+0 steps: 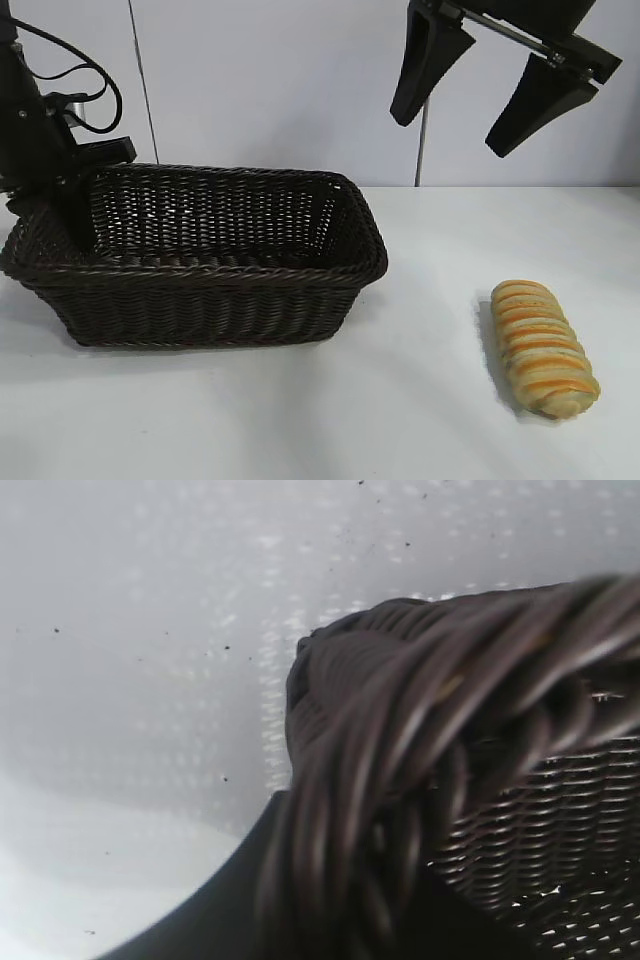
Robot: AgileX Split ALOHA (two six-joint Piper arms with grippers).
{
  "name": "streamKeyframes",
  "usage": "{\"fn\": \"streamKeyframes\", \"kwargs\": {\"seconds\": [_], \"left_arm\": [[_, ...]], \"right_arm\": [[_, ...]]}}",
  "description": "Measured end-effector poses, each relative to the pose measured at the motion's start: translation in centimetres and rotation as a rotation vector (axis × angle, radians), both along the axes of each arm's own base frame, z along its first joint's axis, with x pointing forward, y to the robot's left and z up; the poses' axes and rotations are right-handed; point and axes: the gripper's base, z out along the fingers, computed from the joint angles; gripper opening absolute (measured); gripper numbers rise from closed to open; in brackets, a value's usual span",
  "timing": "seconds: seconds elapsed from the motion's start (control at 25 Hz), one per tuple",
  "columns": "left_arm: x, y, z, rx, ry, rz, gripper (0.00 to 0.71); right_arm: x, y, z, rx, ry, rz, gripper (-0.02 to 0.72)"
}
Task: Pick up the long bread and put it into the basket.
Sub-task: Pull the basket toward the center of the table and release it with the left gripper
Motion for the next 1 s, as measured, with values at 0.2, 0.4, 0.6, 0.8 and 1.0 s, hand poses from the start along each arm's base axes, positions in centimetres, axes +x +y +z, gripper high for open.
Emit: {"fn": "streamKeyframes", "kwargs": {"seconds": [0.2,0.4,0.6,0.8,1.0], "left_arm": [[0.1,0.0,0.0,0.0,-0.011,-0.013,0.102],[0.2,0.2,0.0,0.02,-0.026,-0.027,0.102],[0.2,0.2,-0.1,0.033,-0.034,-0.031,0.102],[0.3,0.2,-0.9,0.036,-0.01,-0.033,0.102],[0.5,0.2,-1.9,0.028,0.001,-0.025,0.102]], "right_arm": [[0.0,0.0,0.0,0.001,-0.002,-0.001,0.622],[0.2,0.0,0.1,0.004,-0.02,-0.008,0.622],[0.2,0.0,0.1,0.004,-0.02,-0.008,0.622],[0.2,0.0,0.1,0.004,-0.02,-0.008,0.622],[0.2,0.0,0.1,0.004,-0.02,-0.008,0.622]]}}
